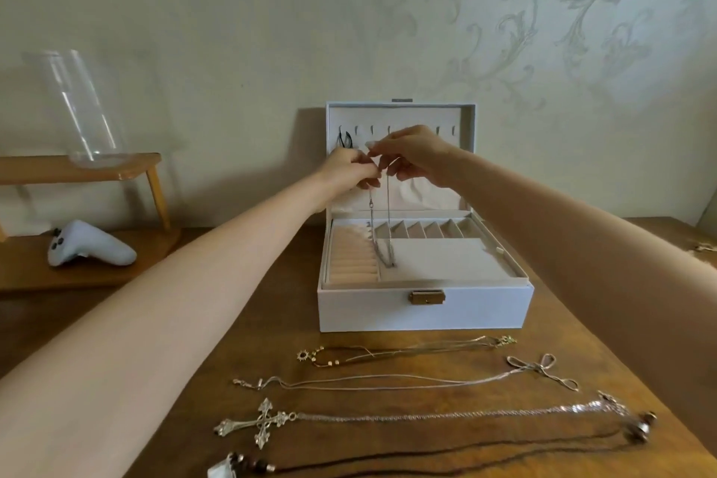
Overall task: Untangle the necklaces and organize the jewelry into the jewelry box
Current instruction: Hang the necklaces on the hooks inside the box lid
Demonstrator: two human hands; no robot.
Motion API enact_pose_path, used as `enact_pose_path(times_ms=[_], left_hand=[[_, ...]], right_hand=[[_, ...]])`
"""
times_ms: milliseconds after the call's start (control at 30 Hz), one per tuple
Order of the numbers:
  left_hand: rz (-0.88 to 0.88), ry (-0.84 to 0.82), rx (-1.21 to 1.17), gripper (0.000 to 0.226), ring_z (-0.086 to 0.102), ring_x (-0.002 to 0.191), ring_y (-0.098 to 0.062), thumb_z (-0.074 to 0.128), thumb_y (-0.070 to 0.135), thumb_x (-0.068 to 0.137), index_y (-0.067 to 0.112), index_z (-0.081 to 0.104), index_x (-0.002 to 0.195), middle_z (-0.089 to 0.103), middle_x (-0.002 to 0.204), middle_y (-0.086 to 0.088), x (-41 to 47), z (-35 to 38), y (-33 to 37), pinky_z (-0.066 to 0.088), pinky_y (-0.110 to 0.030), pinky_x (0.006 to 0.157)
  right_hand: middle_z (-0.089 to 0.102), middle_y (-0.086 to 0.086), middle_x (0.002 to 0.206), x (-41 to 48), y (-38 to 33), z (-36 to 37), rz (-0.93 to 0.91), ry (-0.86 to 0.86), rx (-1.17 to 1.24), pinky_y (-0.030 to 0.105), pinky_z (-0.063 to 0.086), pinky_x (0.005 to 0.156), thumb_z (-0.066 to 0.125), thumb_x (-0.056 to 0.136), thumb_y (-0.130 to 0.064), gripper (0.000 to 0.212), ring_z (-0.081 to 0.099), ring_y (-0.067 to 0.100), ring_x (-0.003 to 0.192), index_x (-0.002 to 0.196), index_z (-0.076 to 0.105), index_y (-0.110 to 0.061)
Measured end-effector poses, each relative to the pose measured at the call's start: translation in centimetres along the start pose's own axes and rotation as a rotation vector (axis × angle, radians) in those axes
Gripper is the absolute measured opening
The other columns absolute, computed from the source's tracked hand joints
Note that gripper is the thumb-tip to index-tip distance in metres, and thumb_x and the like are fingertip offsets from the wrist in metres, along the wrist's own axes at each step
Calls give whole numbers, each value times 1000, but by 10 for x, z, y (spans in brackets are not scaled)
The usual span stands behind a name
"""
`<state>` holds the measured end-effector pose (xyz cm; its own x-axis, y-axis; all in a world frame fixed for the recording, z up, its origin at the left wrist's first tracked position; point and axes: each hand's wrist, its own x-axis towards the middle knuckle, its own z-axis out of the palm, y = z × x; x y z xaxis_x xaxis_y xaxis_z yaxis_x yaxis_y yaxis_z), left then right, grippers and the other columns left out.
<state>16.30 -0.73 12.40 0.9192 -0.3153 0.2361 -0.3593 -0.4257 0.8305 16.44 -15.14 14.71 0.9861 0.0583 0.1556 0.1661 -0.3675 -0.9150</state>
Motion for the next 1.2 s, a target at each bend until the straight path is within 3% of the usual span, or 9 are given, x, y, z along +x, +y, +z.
enact_pose_path(times_ms=[200, 400, 567, 633, 733, 833, 933, 1000, 1200], left_hand=[[-81, -36, -20, 28, 64, 61, -7, 44, 23, 98, 13, 63, 80, 68, 63, 3, 19, 7, -14, 45, -22, 65], [-96, 28, -32, 6, 64, 61, -5, 53, 14, 94, 13, 54, 100, 70, 77, 0, 21, 20, -13, 43, -15, 53], [35, 152, -245, 21, 65, 65, -6, 54, 2, 90, 4, 54, 112, 67, 90, -6, 30, 7, -5, 49, -16, 60], [-38, 90, -197, 19, 65, 61, -4, 51, 13, 93, 7, 59, 109, 72, 73, 2, 29, 1, 0, 41, -18, 58], [-171, -80, -198, 25, 69, 74, -9, 45, 22, 98, 8, 63, 108, 75, 83, -2, 27, -1, 1, 40, -19, 63], [-224, -62, -341, 26, 70, 82, -12, 43, 25, 99, 11, 65, 103, 74, 92, -4, 28, 4, -1, 41, -19, 64], [-250, 67, -451, 13, 68, 63, -5, 53, 20, 95, 17, 64, 90, 72, 68, 5, 29, 8, -2, 36, -19, 55], [-225, 108, -429, 7, 65, 54, -1, 59, 18, 91, 20, 63, 85, 69, 59, 9, 29, 6, -2, 33, -19, 53], [-139, 84, -269, 8, 63, 68, -4, 62, 15, 87, 23, 63, 87, 67, 74, 7, 31, 0, 5, 35, -17, 55]], right_hand=[[61, 4, 61, 19, 7, 6, -45, 63, 6, 18, 37, 47, 68, 85, -15, 10, 48, 9, 49, 82, 67, -5], [59, 4, 60, 23, 5, 10, -129, 98, 7, 16, 36, 44, 69, 83, -15, 14, 46, 6, 44, 73, 65, -6], [59, 5, 61, 23, -6, -2, -162, 103, -29, 19, 40, 47, 69, 84, -14, 15, 51, 8, 46, 72, 65, -8], [60, 6, 62, 22, -10, -5, -165, 98, -21, 20, 41, 48, 70, 84, -17, 14, 52, 9, 46, 75, 66, -7], [63, 6, 63, 18, -15, -6, -168, 72, 51, 19, 45, 48, 70, 84, -20, 15, 56, 11, 48, 81, 67, -5], [64, 8, 61, 12, -13, -4, -107, 43, 155, 21, 47, 48, 70, 85, -19, 17, 57, 15, 48, 85, 67, -3], [62, 6, 54, 5, -3, -2, 4, 79, 236, 20, 43, 43, 68, 85, -16, 14, 54, 14, 43, 83, 66, -3], [62, 6, 53, -1, 8, -1, 75, 101, 296, 19, 42, 41, 66, 86, -13, 11, 54, 13, 41, 81, 64, -3], [65, 6, 54, -15, 44, 4, 232, 85, 527, 18, 49, 43, 62, 89, -7, 8, 60, 13, 44, 82, 61, -3]])
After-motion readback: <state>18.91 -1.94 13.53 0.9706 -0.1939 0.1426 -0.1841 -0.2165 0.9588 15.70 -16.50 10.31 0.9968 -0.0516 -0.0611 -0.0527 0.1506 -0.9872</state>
